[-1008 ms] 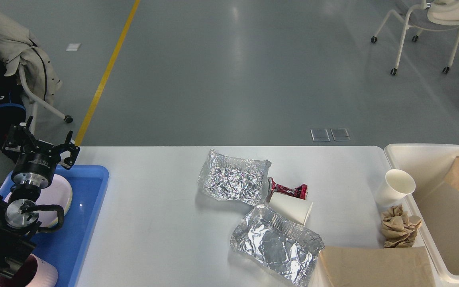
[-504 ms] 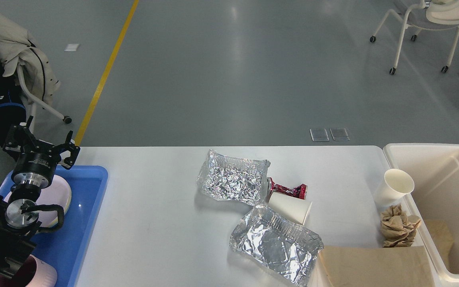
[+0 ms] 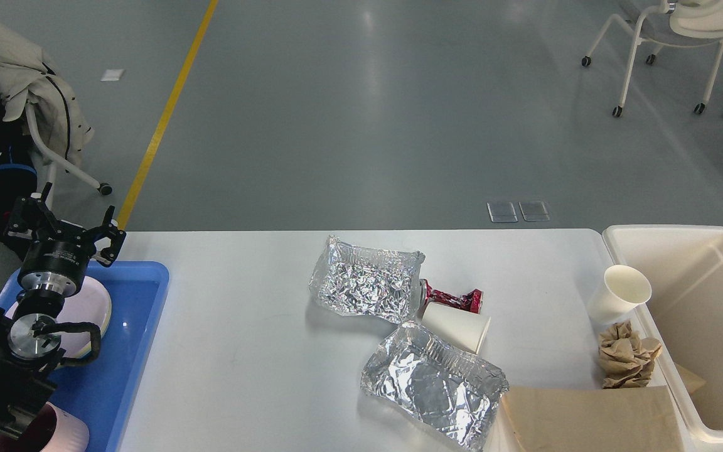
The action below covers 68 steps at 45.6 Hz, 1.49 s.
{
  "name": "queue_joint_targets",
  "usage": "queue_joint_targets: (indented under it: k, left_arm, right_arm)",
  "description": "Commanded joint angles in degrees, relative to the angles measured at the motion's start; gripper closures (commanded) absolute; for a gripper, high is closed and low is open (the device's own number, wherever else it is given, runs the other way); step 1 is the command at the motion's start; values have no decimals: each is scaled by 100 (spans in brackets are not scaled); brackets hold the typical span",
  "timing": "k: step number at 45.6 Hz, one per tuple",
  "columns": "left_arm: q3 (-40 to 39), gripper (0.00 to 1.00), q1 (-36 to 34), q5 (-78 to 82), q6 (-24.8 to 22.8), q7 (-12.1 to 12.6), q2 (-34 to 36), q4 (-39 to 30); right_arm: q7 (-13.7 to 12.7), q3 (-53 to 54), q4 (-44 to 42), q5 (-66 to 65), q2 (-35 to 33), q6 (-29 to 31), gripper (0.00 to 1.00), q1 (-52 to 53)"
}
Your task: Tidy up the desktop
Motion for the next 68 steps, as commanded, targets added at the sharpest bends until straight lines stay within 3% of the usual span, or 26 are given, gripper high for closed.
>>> queue_joint_targets:
  k: [1,20,26,35,42,44,46,48,59,68]
  left_arm:
    - [3,2,0,1,0,0,0,0]
    - [3,2,0,1,0,0,0,0]
    - [3,2,0,1,0,0,0,0]
    - [3,2,0,1,0,0,0,0]
    - [3,2,0,1,0,0,0,0]
    - [3,2,-9,1,0,0,0,0]
    - [3,2,0,1,0,0,0,0]
    - [3,2,0,1,0,0,0,0]
    - [3,2,0,1,0,0,0,0]
    - [3,2,0,1,0,0,0,0]
  right_arm:
    - [1,-36,-4,-82,-275,675,0,541]
    - [-8,-1,-1523,-1524,-496,3716,0,1824]
    - [1,-1,-1832,-1542,-215,4227,0,2123]
    - [10,-1,-1630,-1577,269,4631,0,2746]
    - [10,7,-68,-1743,515,4728,0,4116]
    - [10,7,617,-1831,594,4746,0,4635]
    - [10,-1,2028,-2111,935,4737,0,5573]
    - [10,-19,2516,-2192,1217,4728,0,5875]
    - [1,-10,4468,-2297,2457,4746,0,7255]
    - [-17,332,5866,-2588,2826,4737,0,8143]
